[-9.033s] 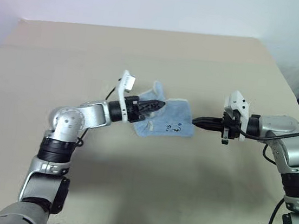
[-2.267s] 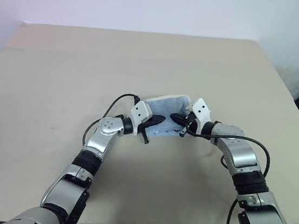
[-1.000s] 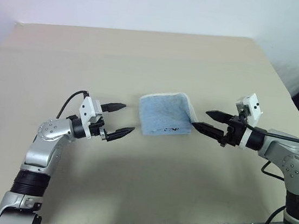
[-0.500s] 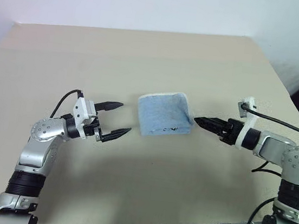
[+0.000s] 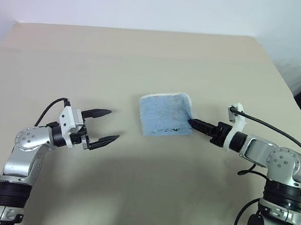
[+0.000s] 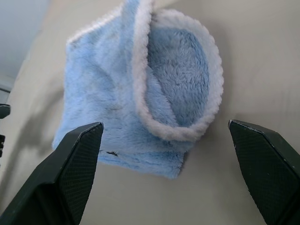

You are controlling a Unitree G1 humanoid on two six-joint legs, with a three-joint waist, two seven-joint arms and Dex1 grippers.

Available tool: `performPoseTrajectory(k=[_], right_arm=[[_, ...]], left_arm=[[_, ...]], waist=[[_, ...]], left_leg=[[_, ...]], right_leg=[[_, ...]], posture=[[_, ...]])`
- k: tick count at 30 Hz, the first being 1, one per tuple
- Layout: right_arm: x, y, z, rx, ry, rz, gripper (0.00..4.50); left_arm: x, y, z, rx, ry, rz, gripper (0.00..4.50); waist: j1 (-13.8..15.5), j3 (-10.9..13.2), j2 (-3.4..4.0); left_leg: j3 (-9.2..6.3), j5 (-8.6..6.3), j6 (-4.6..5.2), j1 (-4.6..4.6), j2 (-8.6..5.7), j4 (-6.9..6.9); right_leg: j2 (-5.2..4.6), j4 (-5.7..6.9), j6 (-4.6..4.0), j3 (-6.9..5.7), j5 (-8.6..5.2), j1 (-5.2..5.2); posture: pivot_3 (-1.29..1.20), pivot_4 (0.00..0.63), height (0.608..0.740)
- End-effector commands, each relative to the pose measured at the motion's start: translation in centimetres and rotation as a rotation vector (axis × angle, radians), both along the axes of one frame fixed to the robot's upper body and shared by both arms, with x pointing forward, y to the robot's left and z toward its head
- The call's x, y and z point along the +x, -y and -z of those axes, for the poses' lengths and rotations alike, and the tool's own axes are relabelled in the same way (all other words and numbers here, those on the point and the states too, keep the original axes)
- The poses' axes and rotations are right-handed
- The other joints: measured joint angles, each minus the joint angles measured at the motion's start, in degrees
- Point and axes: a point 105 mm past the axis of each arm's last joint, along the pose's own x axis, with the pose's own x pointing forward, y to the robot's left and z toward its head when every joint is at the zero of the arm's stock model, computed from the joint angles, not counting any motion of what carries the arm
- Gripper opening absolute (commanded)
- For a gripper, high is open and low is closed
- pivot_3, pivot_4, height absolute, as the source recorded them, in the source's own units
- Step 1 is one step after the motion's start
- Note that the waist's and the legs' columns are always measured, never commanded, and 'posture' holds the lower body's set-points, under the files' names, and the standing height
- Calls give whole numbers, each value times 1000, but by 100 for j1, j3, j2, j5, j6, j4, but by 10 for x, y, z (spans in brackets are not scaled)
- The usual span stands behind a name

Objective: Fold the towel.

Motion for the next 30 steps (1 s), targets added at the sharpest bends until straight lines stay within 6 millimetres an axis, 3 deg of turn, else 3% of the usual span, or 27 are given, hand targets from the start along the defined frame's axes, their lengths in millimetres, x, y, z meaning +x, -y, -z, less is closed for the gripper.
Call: performPoseTrajectory(k=[1, 17, 23, 26, 30], right_arm=[[3, -13, -8, 9, 46, -34, 4500], [11, -67, -2, 26, 49, -160, 4500], [14, -73, 0, 15, 55, -162, 4500], [17, -71, 0, 6, 58, -151, 3936], [20, -68, 1, -8, 56, -136, 2629]], left_arm=[[-2, -4, -10, -10, 53, -16, 4469], [-2, -2, -4, -26, 44, -38, 4469], [-1, -1, -5, -31, 48, -44, 4469], [-1, 0, -5, -31, 48, -45, 4500], [-1, 0, -5, -28, 49, -47, 4500]], waist=[[-6, 0, 0], [-51, 0, 1], [-55, 0, 1], [-61, -1, 1], [-60, 0, 1]], left_leg=[[0, 0, 0, -5, 0, 0], [13, 2, -2, -19, 7, 0], [23, 4, -6, -20, 19, 0], [29, 4, -6, -20, 22, 0], [31, 5, -7, -24, 24, -1]], right_leg=[[0, 0, 0, 0, 0, -3], [7, 11, 17, 0, 15, -30], [18, 12, 9, -1, 20, -36], [19, 12, 6, 0, 22, -39], [21, 13, 5, 0, 23, -46]], posture=[[0, 150, 740], [0, 150, 740], [0, 150, 740], [0, 150, 740], [0, 150, 740]])
